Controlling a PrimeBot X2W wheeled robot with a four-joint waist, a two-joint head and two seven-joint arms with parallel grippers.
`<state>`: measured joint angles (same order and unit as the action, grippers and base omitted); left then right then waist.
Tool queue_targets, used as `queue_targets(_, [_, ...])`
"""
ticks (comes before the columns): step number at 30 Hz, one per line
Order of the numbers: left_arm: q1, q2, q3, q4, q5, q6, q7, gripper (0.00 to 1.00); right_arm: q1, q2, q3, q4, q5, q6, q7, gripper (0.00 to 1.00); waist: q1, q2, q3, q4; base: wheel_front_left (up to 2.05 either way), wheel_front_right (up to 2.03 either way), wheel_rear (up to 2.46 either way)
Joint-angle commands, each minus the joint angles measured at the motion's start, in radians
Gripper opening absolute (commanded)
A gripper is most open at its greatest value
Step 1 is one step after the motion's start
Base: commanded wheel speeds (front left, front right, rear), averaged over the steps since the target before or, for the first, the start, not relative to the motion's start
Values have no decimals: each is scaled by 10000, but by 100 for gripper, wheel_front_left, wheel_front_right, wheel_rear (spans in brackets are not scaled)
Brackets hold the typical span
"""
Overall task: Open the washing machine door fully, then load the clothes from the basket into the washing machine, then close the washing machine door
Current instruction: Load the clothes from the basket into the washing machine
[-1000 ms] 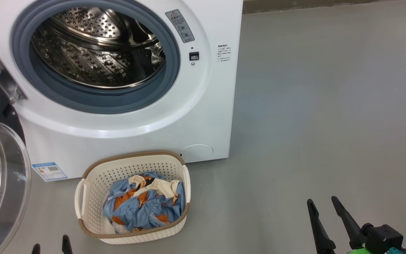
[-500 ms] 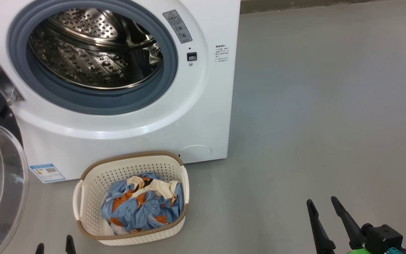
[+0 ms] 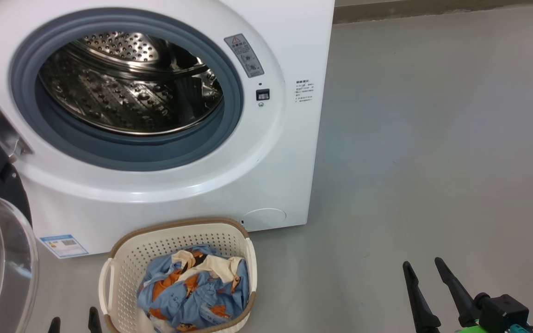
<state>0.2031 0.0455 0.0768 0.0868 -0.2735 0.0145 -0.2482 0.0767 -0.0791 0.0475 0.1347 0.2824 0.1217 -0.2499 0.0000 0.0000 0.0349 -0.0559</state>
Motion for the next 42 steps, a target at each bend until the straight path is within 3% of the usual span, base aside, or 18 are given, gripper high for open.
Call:
queue_targets(1, [-324, 48, 296, -296, -20, 81, -135, 100, -248, -94, 201, -230, 19, 90, -118, 100, 0, 0, 5, 8, 61, -61, 0])
queue_targets(28, [-414, 47, 266, -342, 103, 134, -135, 100, -368, 19, 267, -227, 35, 90, -118, 100, 0, 0, 321, 90, 4, -4, 0])
queue_targets(42, [-1705, 57, -516, 366, 260, -74, -105, 100, -1091, 115, 424, -432, 26, 90, -118, 100, 0, 0, 2087, -283, 0, 0, 0])
